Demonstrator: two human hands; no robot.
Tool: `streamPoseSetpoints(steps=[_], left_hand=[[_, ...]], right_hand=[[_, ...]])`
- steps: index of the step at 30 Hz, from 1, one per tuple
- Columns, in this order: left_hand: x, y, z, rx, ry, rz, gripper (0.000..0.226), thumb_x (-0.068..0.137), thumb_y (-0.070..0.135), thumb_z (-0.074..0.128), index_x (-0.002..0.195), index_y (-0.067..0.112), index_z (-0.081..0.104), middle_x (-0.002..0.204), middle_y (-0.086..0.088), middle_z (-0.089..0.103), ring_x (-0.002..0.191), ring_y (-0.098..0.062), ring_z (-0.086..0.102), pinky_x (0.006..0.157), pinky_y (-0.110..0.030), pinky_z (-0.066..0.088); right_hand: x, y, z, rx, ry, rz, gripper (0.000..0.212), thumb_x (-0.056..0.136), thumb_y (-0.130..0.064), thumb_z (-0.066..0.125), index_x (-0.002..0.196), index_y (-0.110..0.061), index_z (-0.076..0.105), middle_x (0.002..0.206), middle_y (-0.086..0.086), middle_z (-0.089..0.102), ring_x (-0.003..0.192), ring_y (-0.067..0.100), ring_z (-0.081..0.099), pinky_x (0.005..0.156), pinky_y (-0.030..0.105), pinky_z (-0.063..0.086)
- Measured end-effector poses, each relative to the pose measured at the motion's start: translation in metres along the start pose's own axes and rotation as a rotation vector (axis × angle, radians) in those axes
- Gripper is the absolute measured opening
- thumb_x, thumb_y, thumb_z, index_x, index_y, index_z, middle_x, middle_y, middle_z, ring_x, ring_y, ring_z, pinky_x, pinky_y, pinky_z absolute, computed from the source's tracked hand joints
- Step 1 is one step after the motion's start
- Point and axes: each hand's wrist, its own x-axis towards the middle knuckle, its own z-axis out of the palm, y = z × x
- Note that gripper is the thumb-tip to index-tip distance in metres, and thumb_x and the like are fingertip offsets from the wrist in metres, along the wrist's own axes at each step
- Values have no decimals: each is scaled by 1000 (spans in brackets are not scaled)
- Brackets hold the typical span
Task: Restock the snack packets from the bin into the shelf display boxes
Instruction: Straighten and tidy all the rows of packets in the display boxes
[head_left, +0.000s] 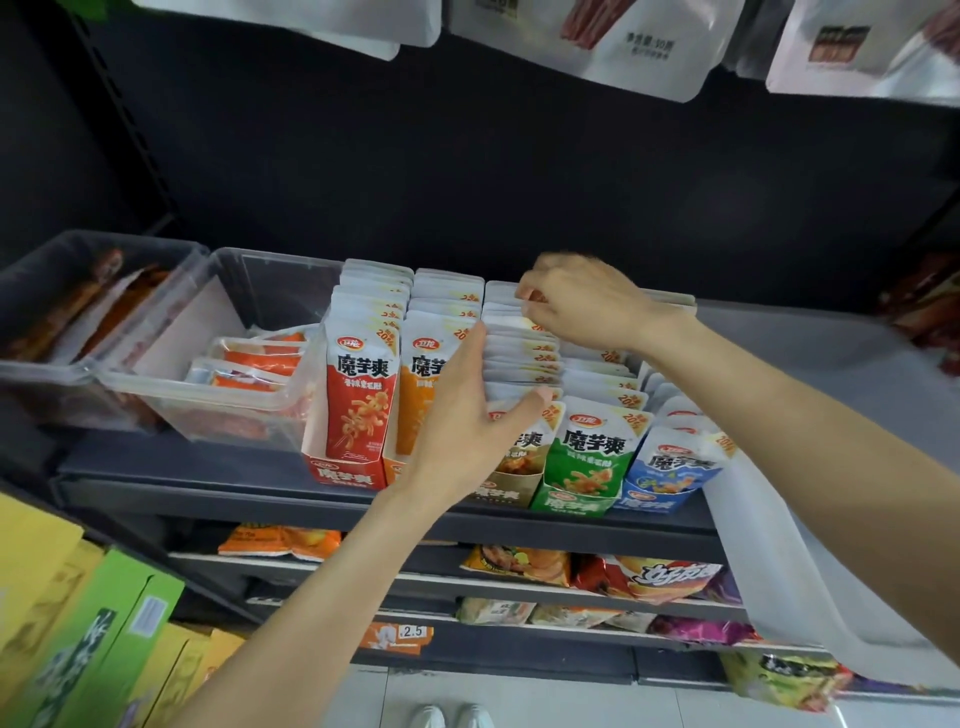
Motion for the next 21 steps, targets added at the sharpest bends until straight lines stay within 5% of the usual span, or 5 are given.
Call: streamPoseSetpoints(steps=[3,9,12,15,21], left_hand=[[3,5,-13,297,37,127,82,85,67,46,148,19,27,150,3,36,137,-11,30,112,-34,30],[68,15,-71,497,71,377,20,93,28,58,110,23,67,106,5,68,102,-16,59,90,-44,47],[102,16,-73,718,-118,380,16,88,35,63,102,29,69,99,9,69,93,-12,62,85,-42,49],[115,16,-70,641,-254,340,16,86,35,67,101,32,67,98,14,69,89,-2,63,86,-34,52],[123,30,-72,851,-336,455,30,86,36,64,115,33,58,103,10,68,93,-9,63,76,-27,45]], right_hand=[[3,0,-4,-41,-26,-41,28,97,-26,44,115,-14,62,110,5,63,100,25,57,76,34,43],[1,21,-20,275,-84,30,16,91,-24,59,101,-20,72,100,-6,70,95,11,64,83,31,51],[-1,21,-15,134,-92,40,17,89,-26,62,103,-23,70,102,-4,69,94,15,63,76,30,49],[0,17,-5,12,-6,-3,21,93,-26,54,108,-23,68,103,2,66,96,23,60,69,31,43],[-7,20,5,-16,202,-33,23,93,-26,51,109,-19,66,98,9,65,99,26,58,70,35,42]])
